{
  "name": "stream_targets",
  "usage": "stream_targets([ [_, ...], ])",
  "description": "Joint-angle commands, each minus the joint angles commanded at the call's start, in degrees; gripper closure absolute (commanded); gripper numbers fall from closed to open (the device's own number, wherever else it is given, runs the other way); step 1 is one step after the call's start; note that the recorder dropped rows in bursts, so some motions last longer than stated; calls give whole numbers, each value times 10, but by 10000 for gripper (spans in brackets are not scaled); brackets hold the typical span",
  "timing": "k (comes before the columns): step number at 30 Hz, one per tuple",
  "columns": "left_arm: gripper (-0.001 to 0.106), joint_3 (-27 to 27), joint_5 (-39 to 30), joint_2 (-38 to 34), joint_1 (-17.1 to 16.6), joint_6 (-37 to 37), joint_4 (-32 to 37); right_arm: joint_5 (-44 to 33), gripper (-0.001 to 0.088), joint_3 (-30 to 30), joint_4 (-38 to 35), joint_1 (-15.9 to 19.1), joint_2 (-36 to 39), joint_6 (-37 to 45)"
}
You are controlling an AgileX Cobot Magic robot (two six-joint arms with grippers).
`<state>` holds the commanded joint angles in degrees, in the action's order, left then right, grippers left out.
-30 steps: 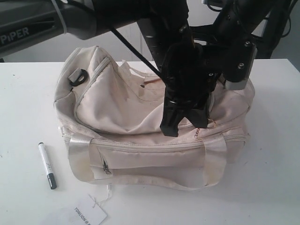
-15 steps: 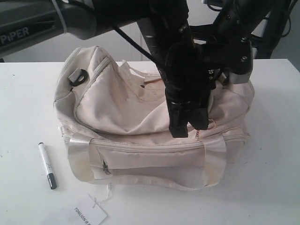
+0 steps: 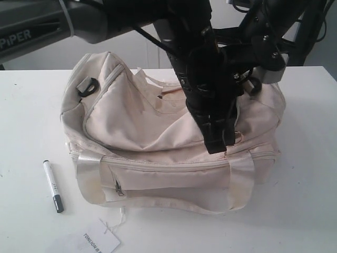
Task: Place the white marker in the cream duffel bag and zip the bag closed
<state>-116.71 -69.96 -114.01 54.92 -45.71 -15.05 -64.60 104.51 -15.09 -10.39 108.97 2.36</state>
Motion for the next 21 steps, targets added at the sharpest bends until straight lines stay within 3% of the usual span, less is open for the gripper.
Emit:
stream_targets([
  [4, 1053, 0, 0, 0, 30, -57, 82, -2, 868, 0, -2, 3, 0, 0],
  [9, 1053, 0, 0, 0, 52, -62, 158, -1, 868, 0, -2, 4, 0, 0],
  [21, 1053, 1, 0, -5, 59, -54, 185, -6, 868, 0, -24, 23, -5, 0],
])
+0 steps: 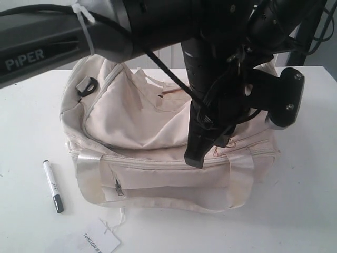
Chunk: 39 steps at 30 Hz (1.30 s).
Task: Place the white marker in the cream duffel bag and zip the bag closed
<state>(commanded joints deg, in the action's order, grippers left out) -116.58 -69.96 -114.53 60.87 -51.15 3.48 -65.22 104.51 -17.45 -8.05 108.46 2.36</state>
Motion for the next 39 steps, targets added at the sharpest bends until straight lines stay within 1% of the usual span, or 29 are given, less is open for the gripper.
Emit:
stream_targets([
  [7, 1053, 0, 0, -1, 0, 2, 0, -2, 868, 0, -8, 1, 0, 0],
  [11, 1053, 1, 0, -1, 0, 19, 0, -2, 868, 0, -8, 1, 0, 2],
  [12, 1053, 7, 0, -1, -1, 19, 0, -2, 868, 0, -8, 1, 0, 2],
  [14, 1053, 35, 0, -1, -1, 19, 2, -2, 868, 0, -8, 1, 0, 2],
  [15, 1053, 59, 0, -1, -1, 15, 19, -2, 868, 0, -8, 1, 0, 2],
  [17, 1053, 81, 0, -1, -1, 15, 30, -2, 868, 0, -8, 1, 0, 3],
  [18, 1053, 82, 0, -1, -1, 15, 35, -2, 868, 0, -8, 1, 0, 3],
  [20, 1053, 82, 0, -1, -1, 18, 66, 0, 868, 0, -8, 1, 0, 3],
  [22, 1053, 82, 0, 3, -1, 24, 78, 0, 868, 0, -8, 1, 0, 4],
  [32, 1053, 85, 0, 12, -1, 46, 77, -5, 868, 0, -5, 1, -1, 14],
  [39, 1053, 113, 0, 12, -2, 49, 77, -14, 868, 0, -8, 18, -10, 15],
])
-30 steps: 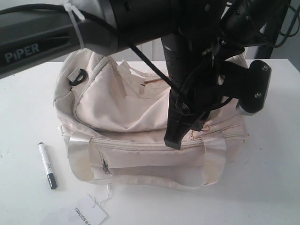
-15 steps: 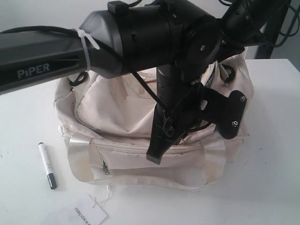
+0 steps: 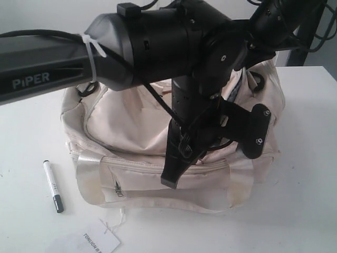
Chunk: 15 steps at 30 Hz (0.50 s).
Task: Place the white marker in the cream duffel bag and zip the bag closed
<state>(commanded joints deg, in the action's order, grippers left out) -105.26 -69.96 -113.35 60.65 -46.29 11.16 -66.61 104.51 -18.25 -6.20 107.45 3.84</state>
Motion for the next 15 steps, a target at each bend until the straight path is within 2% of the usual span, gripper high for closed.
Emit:
stream_targets([
  [11, 1053, 0, 0, 12, 0, 0, -1, -4, 862, 0, -29, 1, 0, 0],
  [15, 1053, 0, 0, 22, 0, -9, -3, -6, 725, 0, -29, 0, 0, -12],
])
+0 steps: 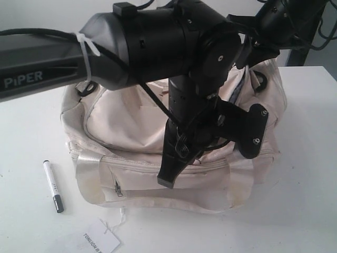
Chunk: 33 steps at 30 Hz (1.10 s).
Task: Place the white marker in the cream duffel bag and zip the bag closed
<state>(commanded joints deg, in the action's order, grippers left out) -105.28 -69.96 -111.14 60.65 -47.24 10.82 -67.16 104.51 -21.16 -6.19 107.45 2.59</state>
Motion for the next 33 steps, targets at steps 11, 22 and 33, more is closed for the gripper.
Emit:
stream_targets([
  [11, 1053, 0, 0, 1, 0, -1, -1, -28, 412, 0, 0, 0, -17, -26],
  [22, 1053, 0, 0, 1, 0, -3, -1, -28, 412, -84, 0, 0, -117, -26],
  [33, 1053, 0, 0, 4, 1, -12, -1, 88, 377, -263, -13, -40, -182, -26],
])
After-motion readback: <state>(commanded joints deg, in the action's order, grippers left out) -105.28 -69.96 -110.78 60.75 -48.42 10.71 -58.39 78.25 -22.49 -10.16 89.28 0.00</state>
